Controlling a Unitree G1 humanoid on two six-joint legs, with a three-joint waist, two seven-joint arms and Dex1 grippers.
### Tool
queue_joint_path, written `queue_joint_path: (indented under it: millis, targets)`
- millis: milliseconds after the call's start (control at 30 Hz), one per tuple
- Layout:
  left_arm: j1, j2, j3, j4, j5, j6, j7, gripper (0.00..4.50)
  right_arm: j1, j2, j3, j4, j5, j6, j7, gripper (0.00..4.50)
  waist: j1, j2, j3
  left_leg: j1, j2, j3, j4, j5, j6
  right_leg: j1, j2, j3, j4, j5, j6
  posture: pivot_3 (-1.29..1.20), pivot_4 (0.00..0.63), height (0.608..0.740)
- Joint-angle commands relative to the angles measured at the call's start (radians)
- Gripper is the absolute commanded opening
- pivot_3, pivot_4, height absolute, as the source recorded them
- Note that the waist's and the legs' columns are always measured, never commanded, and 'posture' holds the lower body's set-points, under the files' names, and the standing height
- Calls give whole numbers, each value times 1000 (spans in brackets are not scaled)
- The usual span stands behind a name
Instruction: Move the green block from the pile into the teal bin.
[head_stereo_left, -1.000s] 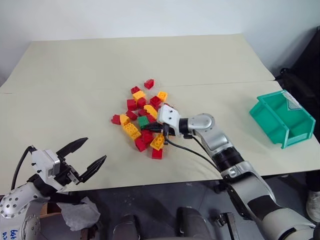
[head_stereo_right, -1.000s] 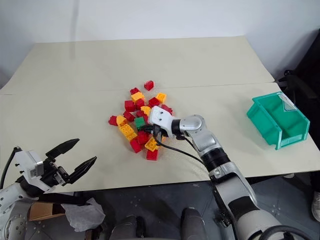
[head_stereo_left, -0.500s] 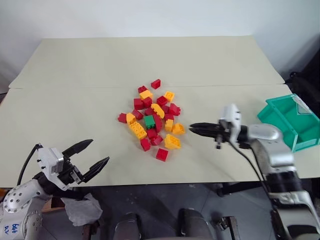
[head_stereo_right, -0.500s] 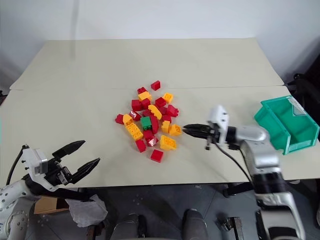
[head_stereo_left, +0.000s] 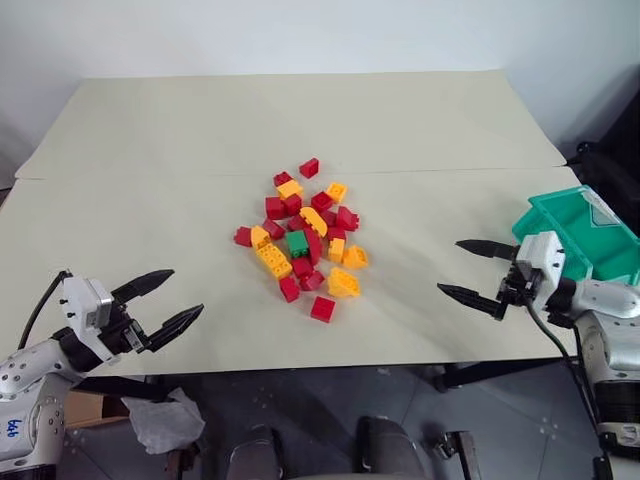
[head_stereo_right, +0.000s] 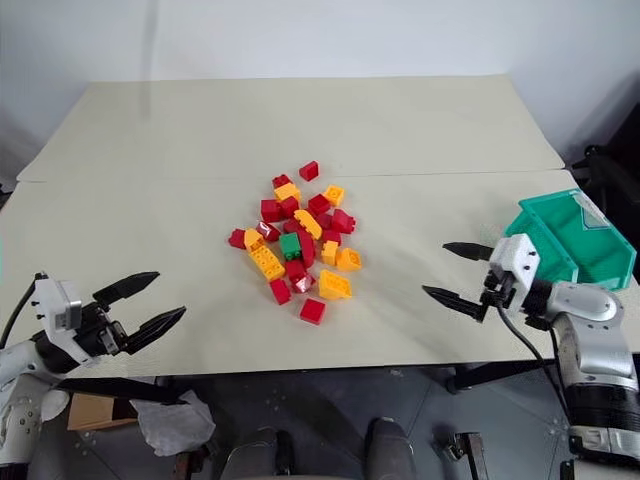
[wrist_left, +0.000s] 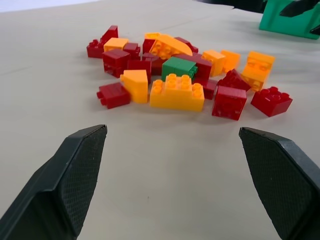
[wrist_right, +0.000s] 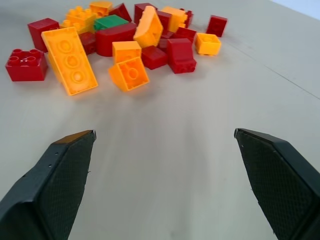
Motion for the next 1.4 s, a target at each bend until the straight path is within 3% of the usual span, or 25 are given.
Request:
queue_joint_path:
  millis: [33, 233, 433, 867, 1167, 1267, 1400]
  targets:
    - [-4, -7, 3, -11, -7, -3, 3, 4500, -87, 38, 73, -54, 13, 22, 17, 4468, 0, 0, 0, 0, 0, 0, 0, 0, 0, 0, 0, 0, 0, 0, 0, 0, 150, 740]
    - [-11, -32, -23, -29, -1, 3, 27, 4500, -337, 161, 343, -8, -128, 124, 24, 4468, -2, 0, 0, 0, 1, 1, 1, 0, 0, -2, 0, 0, 6, 0, 0, 0, 150, 740]
    - [28, -64, -14, -55, -1, -10, 48, 4500, -644, 365, 464, 320, -297, 69, -99, 4468, -14, 0, 0, 0, 1, 1, 1, 0, 0, -3, 0, 0, 8, 0, 0, 0, 150, 740]
    - [98, -139, -35, -131, 6, -22, 114, 4500, -949, 527, 552, 879, -514, -128, -131, 4468, -49, 1, 0, 0, 1, 1, 0, 0, -1, -3, 0, -1, 8, 0, 0, 0, 150, 740]
    - [99, -155, -45, -126, 10, -41, 122, 4500, -1015, 594, 542, 1018, -575, -175, -173, 4468, -59, 1, 0, 0, 1, 1, -1, 0, -1, -3, 0, -1, 8, 0, 0, 0, 150, 740]
    - [101, -153, -41, -124, 9, -44, 120, 4500, -1021, 608, 539, 1029, -585, -184, -164, 3876, -60, 1, 0, 0, 1, 1, 0, 0, -1, -3, 0, -1, 8, 0, 0, 0, 150, 740]
    - [110, -157, -40, -130, 11, -50, 125, 4500, -1022, 619, 534, 1035, -595, -191, -160, 2447, -60, 1, 0, 0, 1, 1, -1, 0, -1, -3, 0, -1, 8, 0, 0, 0, 150, 740]
